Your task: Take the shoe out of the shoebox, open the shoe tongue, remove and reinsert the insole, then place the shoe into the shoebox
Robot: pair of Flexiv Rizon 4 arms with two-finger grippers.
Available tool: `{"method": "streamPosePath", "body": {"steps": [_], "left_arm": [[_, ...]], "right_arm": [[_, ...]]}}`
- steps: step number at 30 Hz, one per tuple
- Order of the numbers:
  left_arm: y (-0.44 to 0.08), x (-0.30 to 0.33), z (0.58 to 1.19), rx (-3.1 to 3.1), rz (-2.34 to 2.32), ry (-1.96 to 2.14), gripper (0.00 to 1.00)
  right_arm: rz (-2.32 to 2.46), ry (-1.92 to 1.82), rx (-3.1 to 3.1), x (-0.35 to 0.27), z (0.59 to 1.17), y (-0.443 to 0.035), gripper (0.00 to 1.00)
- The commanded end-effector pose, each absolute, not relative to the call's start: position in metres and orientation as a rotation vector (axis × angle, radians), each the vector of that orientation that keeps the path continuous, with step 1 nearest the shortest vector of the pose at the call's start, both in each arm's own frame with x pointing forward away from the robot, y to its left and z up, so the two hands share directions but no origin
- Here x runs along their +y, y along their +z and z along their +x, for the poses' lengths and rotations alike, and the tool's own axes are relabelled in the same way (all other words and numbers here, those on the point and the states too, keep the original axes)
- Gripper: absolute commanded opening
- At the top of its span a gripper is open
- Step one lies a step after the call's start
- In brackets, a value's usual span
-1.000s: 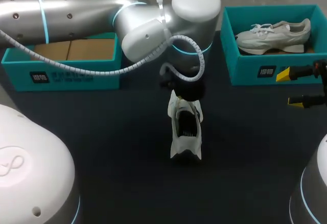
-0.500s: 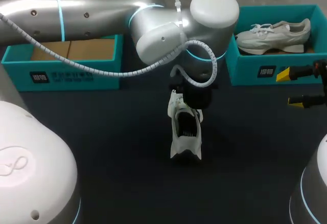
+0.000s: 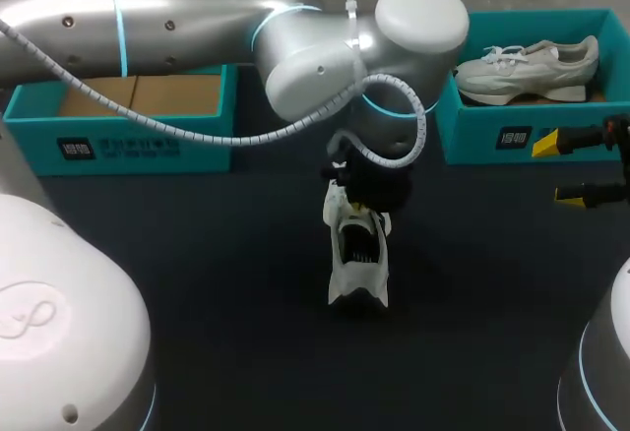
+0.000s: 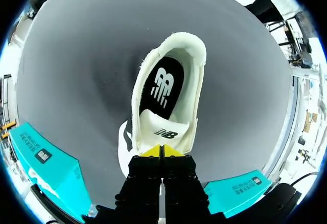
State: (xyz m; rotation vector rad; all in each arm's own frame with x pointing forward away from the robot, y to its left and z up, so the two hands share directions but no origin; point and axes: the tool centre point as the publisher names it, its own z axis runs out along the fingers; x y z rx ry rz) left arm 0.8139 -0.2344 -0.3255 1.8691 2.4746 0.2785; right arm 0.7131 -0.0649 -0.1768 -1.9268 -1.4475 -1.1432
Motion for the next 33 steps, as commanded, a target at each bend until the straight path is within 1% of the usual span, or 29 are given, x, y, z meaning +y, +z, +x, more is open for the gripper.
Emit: {"method": "streamPosePath", "body": {"steps": [1,6,9,23,30,33], "left_arm": [[-0.317,-0.225,0.814,2.555,1.718,0.249,0.00],[-0.317,-0.224,0.809,2.737,1.358,0.144,0.00],[-0.312,-0.222,0.803,2.808,1.147,-0.033,0.00],[-0.312,-0.222,0.803,2.808,1.147,-0.033,0.00],[-0.302,-0.221,0.776,3.036,0.491,0.072,0.00],[-0.295,-0.218,0.768,3.053,0.312,0.066,0.00]], "right_arm": [[-1.930,-1.142,-1.448,-0.065,0.712,-0.177,1.00],[-1.930,-1.142,-1.448,-0.065,0.712,-0.177,1.00],[-1.930,-1.142,-1.448,-0.065,0.712,-0.177,1.00],[-1.930,-1.142,-1.448,-0.065,0.712,-0.177,1.00],[-1.930,-1.142,-1.448,-0.065,0.712,-0.177,1.00],[-1.930,-1.142,-1.448,-0.065,0.712,-0.177,1.00]]}}
